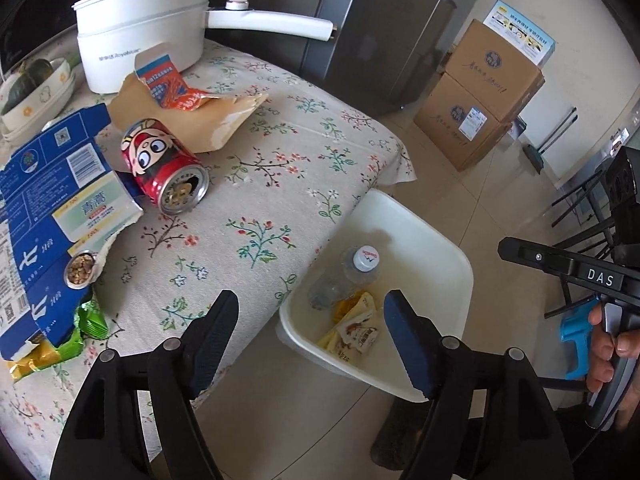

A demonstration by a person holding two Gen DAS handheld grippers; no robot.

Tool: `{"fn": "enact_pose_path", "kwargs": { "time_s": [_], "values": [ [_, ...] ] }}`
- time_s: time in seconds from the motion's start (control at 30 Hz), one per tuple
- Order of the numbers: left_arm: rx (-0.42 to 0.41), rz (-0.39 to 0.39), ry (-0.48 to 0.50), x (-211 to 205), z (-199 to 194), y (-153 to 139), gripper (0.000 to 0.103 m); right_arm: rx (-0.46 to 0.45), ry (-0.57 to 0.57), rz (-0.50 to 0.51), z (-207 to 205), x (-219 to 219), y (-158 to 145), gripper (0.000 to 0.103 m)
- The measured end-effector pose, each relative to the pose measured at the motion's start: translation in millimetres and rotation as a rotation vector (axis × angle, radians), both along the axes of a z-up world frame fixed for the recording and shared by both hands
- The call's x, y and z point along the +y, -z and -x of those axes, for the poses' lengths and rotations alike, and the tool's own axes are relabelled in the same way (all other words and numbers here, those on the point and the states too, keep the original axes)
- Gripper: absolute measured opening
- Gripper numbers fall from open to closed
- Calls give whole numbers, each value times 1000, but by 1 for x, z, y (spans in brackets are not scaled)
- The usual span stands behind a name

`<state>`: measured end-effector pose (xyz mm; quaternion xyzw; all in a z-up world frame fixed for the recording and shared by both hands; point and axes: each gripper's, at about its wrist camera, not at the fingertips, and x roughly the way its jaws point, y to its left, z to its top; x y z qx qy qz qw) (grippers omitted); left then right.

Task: Collect trash
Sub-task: 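Carry both items over the bin while both tools open to release them, then move the right tool back to the red cartoon can on the table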

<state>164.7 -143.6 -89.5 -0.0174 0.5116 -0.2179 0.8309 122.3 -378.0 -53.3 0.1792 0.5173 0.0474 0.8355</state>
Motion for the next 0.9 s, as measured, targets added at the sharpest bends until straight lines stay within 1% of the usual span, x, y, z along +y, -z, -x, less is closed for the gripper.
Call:
{"fn": "enact_pose_path", "kwargs": {
  "time_s": [0.07, 0.1, 0.13, 0.17, 0.2, 0.27, 0.3, 0.37, 0.4, 0.43, 0.47, 0.57, 0.6, 0.8, 0.9],
  "values": [
    [-8, -21, -16, 7, 2, -2, 81, 1, -1, -2, 0, 2, -1, 21],
    [-13, -29, -22, 12, 2, -3, 84, 0, -2, -1, -1, 3, -1, 25],
    [-19, -35, -28, 16, 4, -5, 86, -2, -5, 1, -1, 4, -2, 31],
    [-26, -41, -34, 21, 6, -7, 91, -6, -9, 4, -1, 7, -3, 37],
    [-37, -47, -40, 26, 7, -9, 93, -9, -13, 10, -1, 9, -4, 40],
    [-58, -62, -51, 36, 11, -14, 97, -14, -25, 24, -2, 15, -5, 53],
    [-69, -68, -57, 41, 13, -17, 101, -17, -36, 31, -3, 19, -6, 56],
    [-87, -80, -74, 53, 16, -20, 103, -22, -52, 42, -5, 26, -7, 69],
    [-93, -86, -85, 59, 17, -21, 103, -26, -60, 46, -5, 30, -8, 73],
    [-98, -90, -98, 66, 19, -23, 103, -27, -68, 55, -7, 35, -8, 86],
    [-102, -92, -110, 74, 20, -24, 103, -31, -77, 64, -8, 39, -8, 96],
    [-110, -92, -145, 95, 24, -27, 103, -43, -112, 99, -11, 55, -10, 102],
    [-114, -93, -156, 102, 26, -28, 103, -43, -122, 111, -13, 60, -10, 102],
    [-131, -111, -236, 149, 38, -31, 103, -35, -179, 131, -21, 94, -7, 102],
    [-108, -107, -270, 172, 42, -27, 103, -41, -208, 144, -25, 112, -7, 102]
  ]
}}
